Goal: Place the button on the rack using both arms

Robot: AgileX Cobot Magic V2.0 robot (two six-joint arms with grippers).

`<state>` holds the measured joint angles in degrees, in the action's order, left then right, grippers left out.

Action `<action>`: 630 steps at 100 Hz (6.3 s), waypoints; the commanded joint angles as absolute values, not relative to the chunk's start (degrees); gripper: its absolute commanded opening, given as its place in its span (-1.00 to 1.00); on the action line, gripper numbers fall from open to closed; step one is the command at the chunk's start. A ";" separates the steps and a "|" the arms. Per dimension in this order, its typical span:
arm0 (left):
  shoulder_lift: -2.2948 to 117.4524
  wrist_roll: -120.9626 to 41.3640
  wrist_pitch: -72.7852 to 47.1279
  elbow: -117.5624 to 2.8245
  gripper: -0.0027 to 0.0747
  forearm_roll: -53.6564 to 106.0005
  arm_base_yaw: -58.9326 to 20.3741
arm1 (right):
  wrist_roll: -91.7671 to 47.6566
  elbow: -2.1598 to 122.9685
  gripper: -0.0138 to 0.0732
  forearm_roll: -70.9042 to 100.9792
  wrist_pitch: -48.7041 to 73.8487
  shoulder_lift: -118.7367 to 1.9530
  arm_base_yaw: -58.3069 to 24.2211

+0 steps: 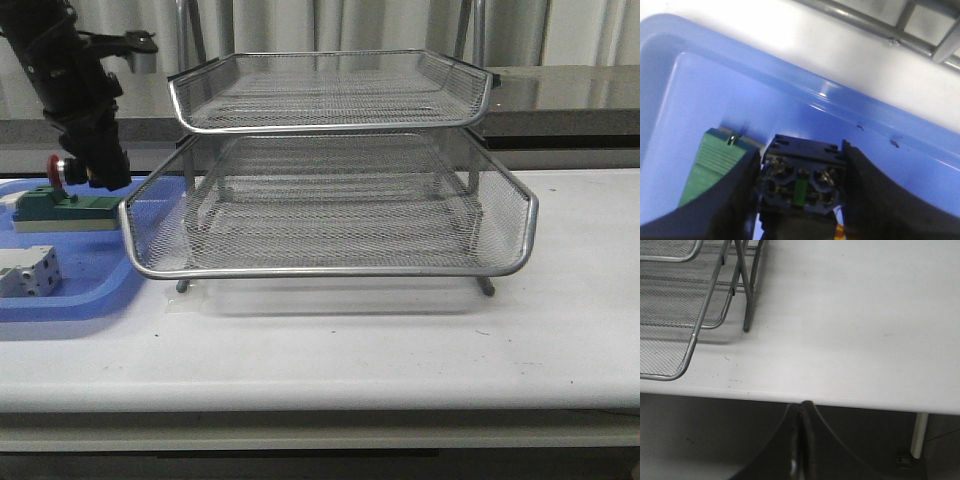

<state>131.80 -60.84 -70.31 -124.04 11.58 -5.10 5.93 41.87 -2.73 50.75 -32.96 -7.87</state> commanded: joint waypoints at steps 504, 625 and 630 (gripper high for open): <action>15.21 -29.95 -6.01 -18.98 -0.10 33.07 1.25 | 6.04 43.87 -0.84 -3.57 47.35 -32.98 -7.85; 14.10 -29.95 -5.87 -18.90 -0.98 33.07 1.25 | 6.04 43.87 -0.84 -0.68 46.56 -33.04 -7.85; 14.10 -29.95 -5.87 -18.90 -0.98 33.07 1.25 | 6.04 43.87 -0.84 0.75 45.38 -33.22 -7.85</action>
